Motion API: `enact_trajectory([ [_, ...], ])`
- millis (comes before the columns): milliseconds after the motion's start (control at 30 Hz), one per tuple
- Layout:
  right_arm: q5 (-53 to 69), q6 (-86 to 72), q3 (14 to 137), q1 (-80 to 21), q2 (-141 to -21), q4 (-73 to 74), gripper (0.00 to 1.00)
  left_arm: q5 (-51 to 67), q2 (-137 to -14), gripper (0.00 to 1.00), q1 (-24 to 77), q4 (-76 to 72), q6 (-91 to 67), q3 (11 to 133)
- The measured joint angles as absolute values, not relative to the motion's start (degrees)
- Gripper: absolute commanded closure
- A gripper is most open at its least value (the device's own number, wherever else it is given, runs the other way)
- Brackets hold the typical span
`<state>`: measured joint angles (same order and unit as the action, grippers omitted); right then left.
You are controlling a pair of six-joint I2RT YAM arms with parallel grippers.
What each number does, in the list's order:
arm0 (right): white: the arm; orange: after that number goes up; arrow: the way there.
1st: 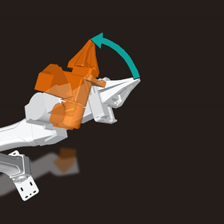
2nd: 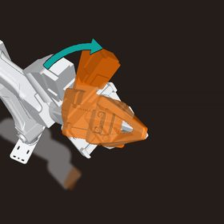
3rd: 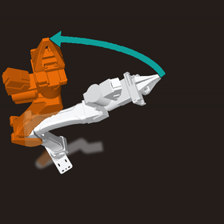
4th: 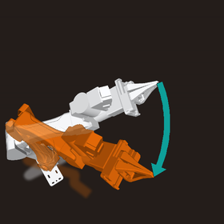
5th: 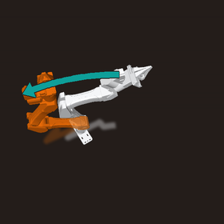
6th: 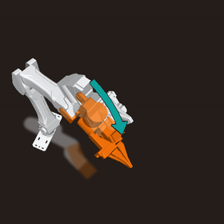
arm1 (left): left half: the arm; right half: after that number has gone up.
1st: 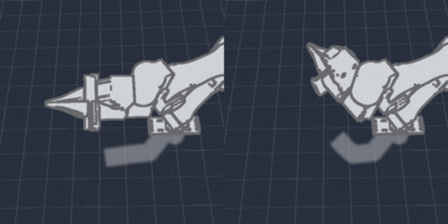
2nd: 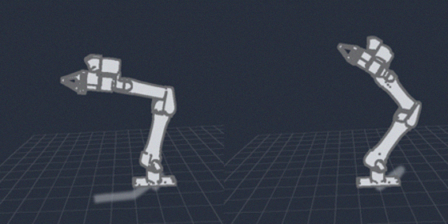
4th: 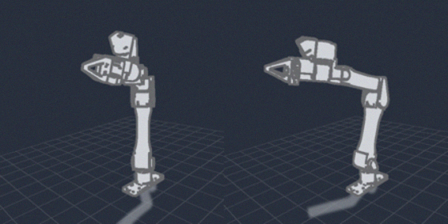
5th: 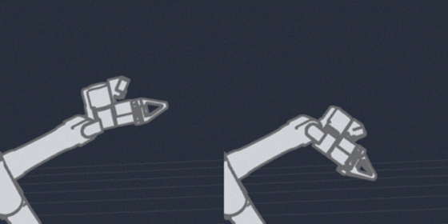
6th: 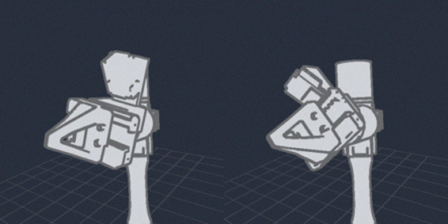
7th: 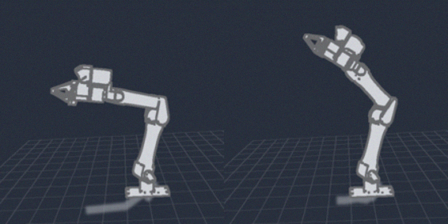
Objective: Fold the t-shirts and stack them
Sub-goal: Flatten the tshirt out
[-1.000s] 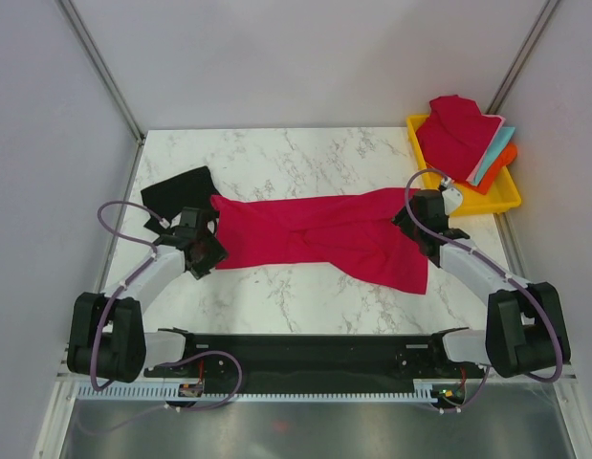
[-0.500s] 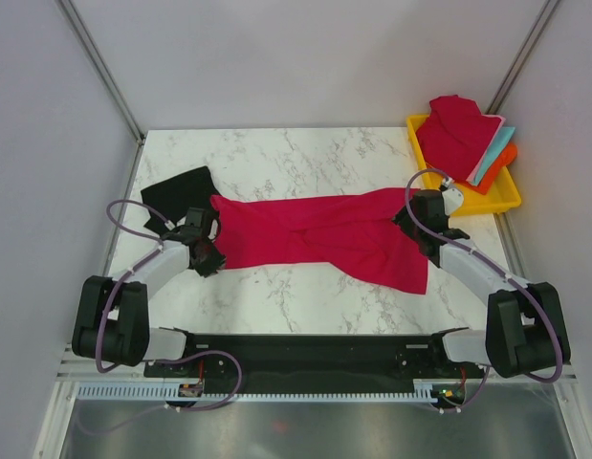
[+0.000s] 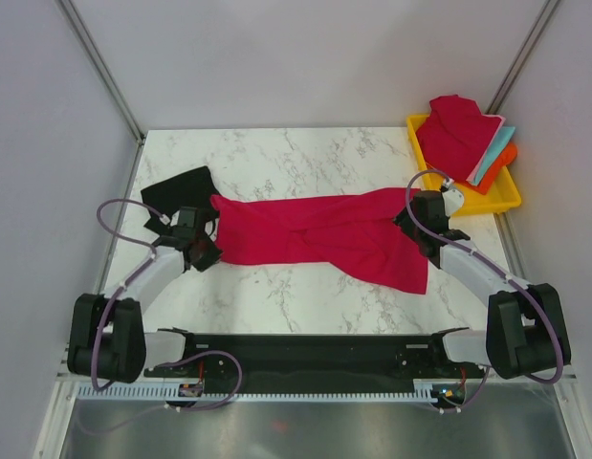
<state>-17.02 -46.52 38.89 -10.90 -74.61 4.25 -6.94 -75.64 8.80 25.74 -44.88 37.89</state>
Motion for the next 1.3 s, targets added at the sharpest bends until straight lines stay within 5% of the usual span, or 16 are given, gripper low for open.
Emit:
enact_trajectory([
  [167,-17.0,-46.5,38.9,-10.9,-74.6,4.2,0.33,-6.9,-64.6,0.95,8.8,23.8,-44.2,35.8],
  [267,-17.0,-46.5,38.9,-10.9,-74.6,4.2,0.31,-6.9,-61.4,0.74,8.7,23.0,-43.3,35.4],
  [400,-17.0,-46.5,38.9,-10.9,-74.6,4.2,0.31,-6.2,-62.3,0.68,8.7,22.3,-42.3,35.3],
  [533,-17.0,-46.5,38.9,-10.9,-74.6,4.1,0.31,-5.4,-65.6,0.44,8.7,22.0,-41.6,35.3],
  [1200,-16.4,-46.5,38.9,-10.6,-75.1,3.7,0.3,-2.3,-80.1,0.53,6.6,20.5,-41.1,38.7],
  [1300,-16.5,-46.5,38.9,-10.5,-75.5,3.5,0.3,-2.4,-80.1,0.75,6.5,20.6,-41.2,38.7],
])
